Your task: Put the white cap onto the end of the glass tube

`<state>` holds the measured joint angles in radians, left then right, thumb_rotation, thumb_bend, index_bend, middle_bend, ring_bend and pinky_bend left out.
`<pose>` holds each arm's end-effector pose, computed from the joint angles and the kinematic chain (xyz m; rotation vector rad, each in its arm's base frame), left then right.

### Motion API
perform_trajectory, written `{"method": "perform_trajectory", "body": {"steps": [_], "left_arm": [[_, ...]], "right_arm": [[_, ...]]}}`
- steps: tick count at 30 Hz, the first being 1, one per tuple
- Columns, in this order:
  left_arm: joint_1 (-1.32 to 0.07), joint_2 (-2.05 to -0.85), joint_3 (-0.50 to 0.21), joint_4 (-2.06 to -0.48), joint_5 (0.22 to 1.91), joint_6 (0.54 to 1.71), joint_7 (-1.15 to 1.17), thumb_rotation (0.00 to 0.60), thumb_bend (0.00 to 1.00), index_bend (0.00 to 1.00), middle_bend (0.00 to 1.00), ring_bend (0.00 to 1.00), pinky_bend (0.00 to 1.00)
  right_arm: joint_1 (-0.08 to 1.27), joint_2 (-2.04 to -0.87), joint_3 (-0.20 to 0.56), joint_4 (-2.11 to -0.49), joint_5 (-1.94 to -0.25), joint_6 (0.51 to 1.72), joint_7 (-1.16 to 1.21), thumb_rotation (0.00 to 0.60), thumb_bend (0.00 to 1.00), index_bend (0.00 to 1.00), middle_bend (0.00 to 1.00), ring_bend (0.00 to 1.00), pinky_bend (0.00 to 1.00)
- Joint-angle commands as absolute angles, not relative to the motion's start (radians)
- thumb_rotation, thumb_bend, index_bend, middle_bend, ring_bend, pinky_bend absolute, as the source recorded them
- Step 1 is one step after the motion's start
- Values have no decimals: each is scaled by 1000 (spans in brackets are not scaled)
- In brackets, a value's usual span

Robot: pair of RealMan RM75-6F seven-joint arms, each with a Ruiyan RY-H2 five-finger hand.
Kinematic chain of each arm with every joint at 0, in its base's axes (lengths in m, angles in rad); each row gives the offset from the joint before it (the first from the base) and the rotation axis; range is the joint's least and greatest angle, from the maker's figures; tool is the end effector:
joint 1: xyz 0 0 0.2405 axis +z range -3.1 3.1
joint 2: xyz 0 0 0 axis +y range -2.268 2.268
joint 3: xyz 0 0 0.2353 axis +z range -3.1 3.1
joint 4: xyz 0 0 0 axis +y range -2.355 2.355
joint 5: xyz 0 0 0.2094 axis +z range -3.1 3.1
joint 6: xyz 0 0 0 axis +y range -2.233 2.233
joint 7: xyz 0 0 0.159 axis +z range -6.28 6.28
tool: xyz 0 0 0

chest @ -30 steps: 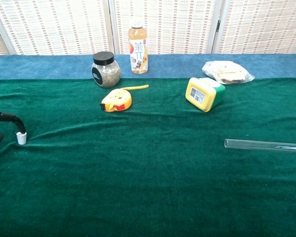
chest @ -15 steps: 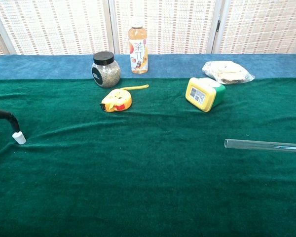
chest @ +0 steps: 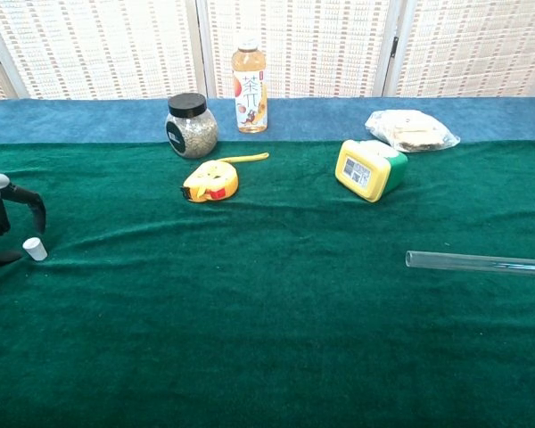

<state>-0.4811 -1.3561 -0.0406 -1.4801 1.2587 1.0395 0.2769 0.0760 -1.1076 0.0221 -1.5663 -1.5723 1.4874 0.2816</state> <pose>-0.2500 0.2906 0.0321 -1.7873 -0.9258 -0.6737 -0.2958 -0.1863 0.1500 1.3692 -1.0784 1.0833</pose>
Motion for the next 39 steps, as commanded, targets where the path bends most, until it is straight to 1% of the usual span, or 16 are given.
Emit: {"method": "perform_trajectory", "body": {"steps": [1, 14, 39], "left_arm": [[-485, -1362, -43, -1473, 1253, 1032, 279, 600, 378, 455, 987, 865, 804], [-499, -1382, -53, -1445, 1233, 1007, 276, 600, 396, 464, 987, 865, 804], [-500, -1389, -54, -1426, 1228, 1004, 264, 600, 400, 508, 987, 865, 804]], "right_arm": [[76, -1108, 22, -1566, -1572, 1486, 282, 600, 608, 65, 213, 245, 74], [77, -1108, 22, -1567, -1569, 1482, 279, 600, 607, 64, 213, 245, 74], [74, -1108, 22, -1569, -1568, 1484, 280, 600, 607, 64, 213, 244, 74]]}}
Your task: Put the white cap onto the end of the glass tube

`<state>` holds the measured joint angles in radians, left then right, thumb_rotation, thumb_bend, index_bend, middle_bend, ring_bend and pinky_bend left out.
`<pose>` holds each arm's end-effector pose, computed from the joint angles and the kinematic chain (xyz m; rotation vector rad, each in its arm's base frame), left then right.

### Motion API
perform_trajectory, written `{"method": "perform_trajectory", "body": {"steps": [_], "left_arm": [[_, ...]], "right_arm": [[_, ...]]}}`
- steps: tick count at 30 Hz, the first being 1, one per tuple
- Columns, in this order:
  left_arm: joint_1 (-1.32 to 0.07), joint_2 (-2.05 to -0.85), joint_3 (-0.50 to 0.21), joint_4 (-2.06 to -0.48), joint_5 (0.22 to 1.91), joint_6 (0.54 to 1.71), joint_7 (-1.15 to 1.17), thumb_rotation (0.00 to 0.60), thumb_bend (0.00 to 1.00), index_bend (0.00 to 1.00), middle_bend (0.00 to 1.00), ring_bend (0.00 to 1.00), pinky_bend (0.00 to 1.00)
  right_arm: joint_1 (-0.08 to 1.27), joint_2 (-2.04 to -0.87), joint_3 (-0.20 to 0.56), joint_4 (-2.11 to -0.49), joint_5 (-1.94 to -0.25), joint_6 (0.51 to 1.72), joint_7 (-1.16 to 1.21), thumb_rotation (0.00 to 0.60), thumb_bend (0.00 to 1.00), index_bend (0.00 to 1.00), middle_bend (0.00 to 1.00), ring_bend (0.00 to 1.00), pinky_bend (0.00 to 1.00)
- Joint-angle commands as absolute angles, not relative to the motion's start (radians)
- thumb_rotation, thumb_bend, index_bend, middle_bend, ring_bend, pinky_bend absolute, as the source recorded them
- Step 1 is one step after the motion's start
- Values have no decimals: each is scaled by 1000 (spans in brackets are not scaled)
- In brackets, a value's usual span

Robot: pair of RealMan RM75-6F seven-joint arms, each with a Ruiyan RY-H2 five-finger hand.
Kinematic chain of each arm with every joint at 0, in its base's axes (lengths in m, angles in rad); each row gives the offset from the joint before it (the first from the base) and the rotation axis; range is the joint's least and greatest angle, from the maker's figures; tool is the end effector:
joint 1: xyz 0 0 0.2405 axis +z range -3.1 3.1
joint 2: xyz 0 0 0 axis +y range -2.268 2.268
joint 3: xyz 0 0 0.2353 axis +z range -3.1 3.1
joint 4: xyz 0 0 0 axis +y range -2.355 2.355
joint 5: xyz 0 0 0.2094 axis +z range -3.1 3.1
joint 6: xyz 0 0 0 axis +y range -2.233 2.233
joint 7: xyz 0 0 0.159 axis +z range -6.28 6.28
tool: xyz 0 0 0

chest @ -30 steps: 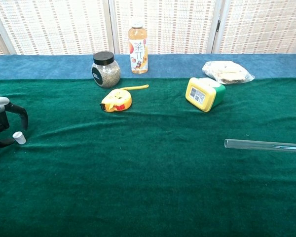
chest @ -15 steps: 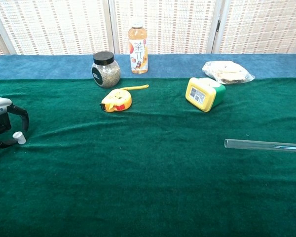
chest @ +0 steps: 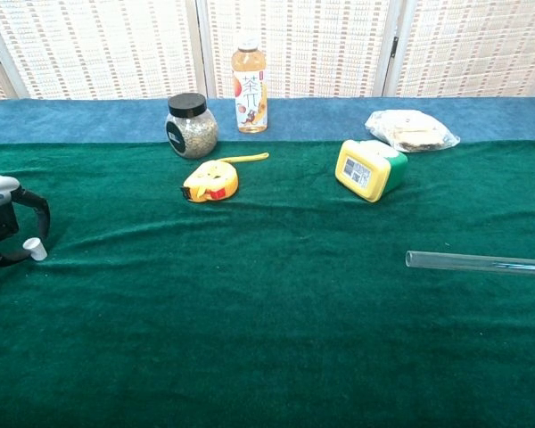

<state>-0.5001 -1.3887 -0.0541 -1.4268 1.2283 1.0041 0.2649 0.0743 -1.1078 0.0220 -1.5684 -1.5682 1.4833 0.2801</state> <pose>-0.2543 0.3003 0.0254 -1.7774 -0.9482 -0.6570 -0.2965 -0.1858 0.1494 1.3657 -1.0845 1.0779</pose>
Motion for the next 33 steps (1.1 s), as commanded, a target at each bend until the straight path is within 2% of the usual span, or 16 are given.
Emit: {"method": "perform_trajectory", "body": {"steps": [1, 16, 20, 25, 28, 31, 33], "left_arm": [[-500, -1390, -54, -1425, 1229, 1004, 263, 600, 402, 512, 987, 865, 804], [-492, -1369, -68, -1435, 1250, 1018, 177, 600, 491, 545, 998, 872, 804], [-482, -1340, -75, -1467, 1277, 1038, 108, 600, 499, 547, 999, 873, 804], [-466, -1307, -70, -1509, 1333, 1084, 57, 600, 502, 546, 999, 874, 805], [-457, -1292, -62, -1532, 1357, 1102, 50, 600, 502, 546, 1000, 875, 804], [-452, -1282, -55, -1549, 1371, 1110, 48, 600, 502, 545, 999, 874, 805], [-449, -1278, -50, -1554, 1377, 1111, 48, 600, 502, 545, 1000, 875, 805]], "right_arm": [[74, -1108, 22, -1569, -1569, 1484, 280, 600, 607, 64, 213, 244, 74], [82, -1099, 23, -1593, -1576, 1475, 247, 600, 607, 68, 221, 252, 77], [108, -1100, 24, -1627, -1583, 1437, 179, 600, 608, 69, 257, 284, 113], [155, -1094, 39, -1710, -1539, 1348, 58, 600, 589, 69, 346, 384, 326], [189, -1096, 54, -1752, -1483, 1281, -19, 600, 483, 76, 439, 558, 522], [218, -1120, 67, -1766, -1441, 1236, -81, 600, 385, 112, 595, 772, 732], [233, -1141, 71, -1766, -1416, 1213, -112, 600, 363, 166, 717, 881, 867]]}}
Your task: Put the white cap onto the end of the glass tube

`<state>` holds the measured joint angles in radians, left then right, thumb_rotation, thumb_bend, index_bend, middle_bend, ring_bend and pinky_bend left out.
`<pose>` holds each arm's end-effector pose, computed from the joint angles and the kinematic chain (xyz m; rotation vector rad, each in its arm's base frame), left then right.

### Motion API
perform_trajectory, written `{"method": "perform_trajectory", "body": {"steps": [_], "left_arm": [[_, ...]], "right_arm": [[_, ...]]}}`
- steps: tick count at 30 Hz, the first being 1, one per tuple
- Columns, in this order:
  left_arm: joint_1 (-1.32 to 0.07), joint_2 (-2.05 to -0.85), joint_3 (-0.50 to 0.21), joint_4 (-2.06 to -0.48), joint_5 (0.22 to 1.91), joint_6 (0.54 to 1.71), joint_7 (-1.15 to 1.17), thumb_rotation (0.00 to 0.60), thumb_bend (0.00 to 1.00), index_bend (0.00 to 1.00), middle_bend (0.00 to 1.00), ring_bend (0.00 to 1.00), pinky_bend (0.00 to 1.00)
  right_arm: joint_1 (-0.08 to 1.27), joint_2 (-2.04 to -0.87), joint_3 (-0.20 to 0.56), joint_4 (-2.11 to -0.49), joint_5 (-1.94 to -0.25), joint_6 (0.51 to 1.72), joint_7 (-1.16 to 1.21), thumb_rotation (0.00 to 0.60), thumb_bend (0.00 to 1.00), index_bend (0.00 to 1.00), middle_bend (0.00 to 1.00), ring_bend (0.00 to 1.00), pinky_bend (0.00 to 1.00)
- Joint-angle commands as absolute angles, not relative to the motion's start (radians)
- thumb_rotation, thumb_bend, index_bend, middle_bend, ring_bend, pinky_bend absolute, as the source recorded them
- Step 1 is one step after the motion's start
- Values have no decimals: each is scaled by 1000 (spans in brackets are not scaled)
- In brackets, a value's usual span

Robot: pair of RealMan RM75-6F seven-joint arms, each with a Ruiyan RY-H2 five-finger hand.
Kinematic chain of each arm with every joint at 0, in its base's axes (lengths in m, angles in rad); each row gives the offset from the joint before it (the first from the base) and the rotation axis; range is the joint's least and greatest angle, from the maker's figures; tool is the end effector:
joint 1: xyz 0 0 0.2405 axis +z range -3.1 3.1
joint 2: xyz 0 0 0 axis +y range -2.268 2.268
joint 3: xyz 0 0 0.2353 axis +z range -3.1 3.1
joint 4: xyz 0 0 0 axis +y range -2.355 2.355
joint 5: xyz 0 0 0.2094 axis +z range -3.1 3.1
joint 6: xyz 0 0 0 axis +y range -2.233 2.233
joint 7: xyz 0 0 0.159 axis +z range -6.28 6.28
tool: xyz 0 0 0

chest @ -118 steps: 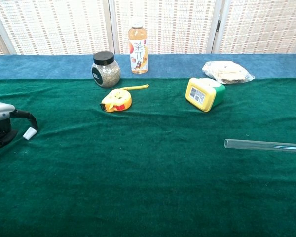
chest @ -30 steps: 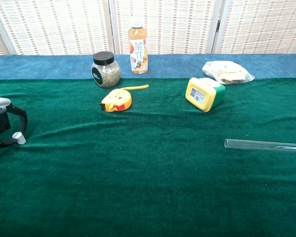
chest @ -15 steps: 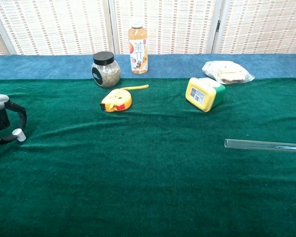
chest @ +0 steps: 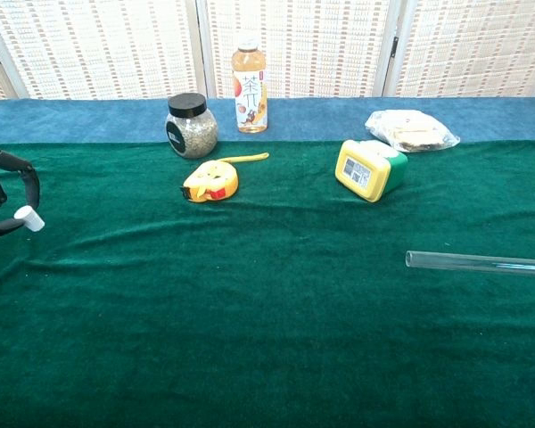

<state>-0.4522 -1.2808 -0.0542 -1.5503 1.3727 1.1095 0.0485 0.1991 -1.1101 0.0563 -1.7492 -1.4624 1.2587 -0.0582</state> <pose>-0.2342 0.2856 0.0572 -1.7273 -1.0247 -0.8982 -0.2561 -0.2196 0.1096 1.5565 -1.0610 0.8918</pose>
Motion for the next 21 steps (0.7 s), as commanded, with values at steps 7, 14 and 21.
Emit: {"method": "perform_trajectory", "body": {"steps": [7, 14, 21], "left_arm": [[-449, -1283, -36, -1553, 1387, 1098, 52, 600, 502, 545, 1000, 875, 804], [-453, -1293, -27, -1549, 1397, 1087, 63, 600, 501, 543, 1000, 876, 804], [-454, -1303, -21, -1536, 1397, 1077, 64, 600, 501, 543, 1000, 876, 804]], "right_arm": [[272, -1214, 86, -1742, -1323, 1159, -207, 600, 353, 336, 878, 1000, 999], [310, -1288, 95, -1693, -1281, 1115, -220, 600, 350, 385, 904, 1000, 1000], [347, -1346, 106, -1644, -1216, 1066, -250, 600, 350, 398, 904, 1000, 1000]]}}
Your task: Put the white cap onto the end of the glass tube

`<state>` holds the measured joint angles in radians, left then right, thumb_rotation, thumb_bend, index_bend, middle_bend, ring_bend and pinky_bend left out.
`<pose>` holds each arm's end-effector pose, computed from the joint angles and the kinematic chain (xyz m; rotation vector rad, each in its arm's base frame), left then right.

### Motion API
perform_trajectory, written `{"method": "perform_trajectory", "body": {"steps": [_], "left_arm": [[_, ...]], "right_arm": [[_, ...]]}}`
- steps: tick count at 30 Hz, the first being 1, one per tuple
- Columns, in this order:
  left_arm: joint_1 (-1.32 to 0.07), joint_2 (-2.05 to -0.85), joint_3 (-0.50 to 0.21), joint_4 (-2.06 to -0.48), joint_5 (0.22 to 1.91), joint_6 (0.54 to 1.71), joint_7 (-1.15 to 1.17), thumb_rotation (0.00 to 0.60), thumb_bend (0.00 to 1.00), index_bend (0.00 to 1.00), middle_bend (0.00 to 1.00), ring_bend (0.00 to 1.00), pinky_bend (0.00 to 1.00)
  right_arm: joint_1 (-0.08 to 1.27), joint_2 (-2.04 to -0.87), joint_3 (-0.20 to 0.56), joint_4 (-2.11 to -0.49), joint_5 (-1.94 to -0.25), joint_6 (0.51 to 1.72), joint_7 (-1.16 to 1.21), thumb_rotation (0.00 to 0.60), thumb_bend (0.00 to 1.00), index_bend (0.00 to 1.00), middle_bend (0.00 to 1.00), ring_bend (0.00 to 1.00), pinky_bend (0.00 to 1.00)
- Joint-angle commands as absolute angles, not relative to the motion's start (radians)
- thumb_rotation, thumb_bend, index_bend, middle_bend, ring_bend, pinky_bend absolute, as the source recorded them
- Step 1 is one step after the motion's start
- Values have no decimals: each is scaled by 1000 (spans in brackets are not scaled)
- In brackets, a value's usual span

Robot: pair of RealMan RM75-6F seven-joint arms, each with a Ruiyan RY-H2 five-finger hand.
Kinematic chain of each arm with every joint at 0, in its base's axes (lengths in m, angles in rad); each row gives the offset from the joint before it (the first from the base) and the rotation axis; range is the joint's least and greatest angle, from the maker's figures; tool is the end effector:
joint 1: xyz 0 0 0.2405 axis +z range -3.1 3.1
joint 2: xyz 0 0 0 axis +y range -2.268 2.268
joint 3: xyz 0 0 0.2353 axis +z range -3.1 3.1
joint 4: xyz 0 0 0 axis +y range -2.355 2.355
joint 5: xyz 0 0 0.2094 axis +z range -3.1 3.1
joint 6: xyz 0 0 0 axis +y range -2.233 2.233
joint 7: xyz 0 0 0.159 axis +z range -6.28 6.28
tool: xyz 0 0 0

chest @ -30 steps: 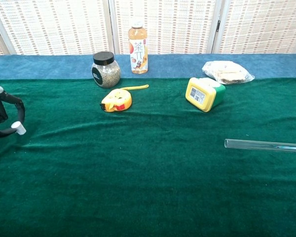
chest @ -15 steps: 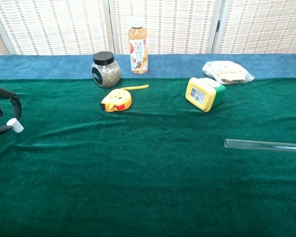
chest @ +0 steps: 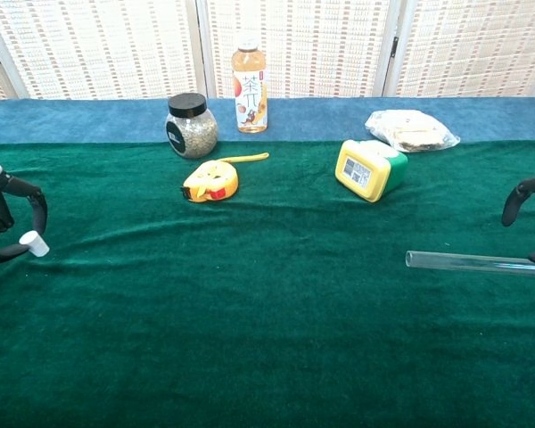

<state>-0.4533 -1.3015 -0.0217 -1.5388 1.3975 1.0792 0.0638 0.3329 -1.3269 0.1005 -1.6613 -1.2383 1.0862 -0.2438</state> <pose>-0.2367 0.2757 0.0416 -1.7972 -1.0338 -0.8518 -0.2436 -0.2546 0.0385 1.6214 -1.1550 0.7815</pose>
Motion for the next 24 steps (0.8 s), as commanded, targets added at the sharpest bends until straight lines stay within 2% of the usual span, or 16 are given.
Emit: {"method": "perform_trajectory", "body": {"steps": [1, 12, 24], "left_arm": [[-454, -1305, -21, -1534, 1397, 1076, 64, 600, 501, 542, 1000, 876, 804], [-454, -1313, -16, -1517, 1401, 1070, 51, 600, 501, 540, 1000, 876, 805], [-450, -1318, -14, -1501, 1398, 1066, 40, 600, 501, 541, 1000, 877, 804]], "right_arm": [[354, -1355, 107, -1636, -1204, 1054, -250, 600, 350, 399, 904, 1000, 1000], [405, -1427, 113, -1558, -1134, 993, -266, 600, 350, 421, 909, 1000, 1000], [434, -1435, 110, -1549, -1082, 967, -291, 600, 350, 449, 912, 1000, 1000]]}}
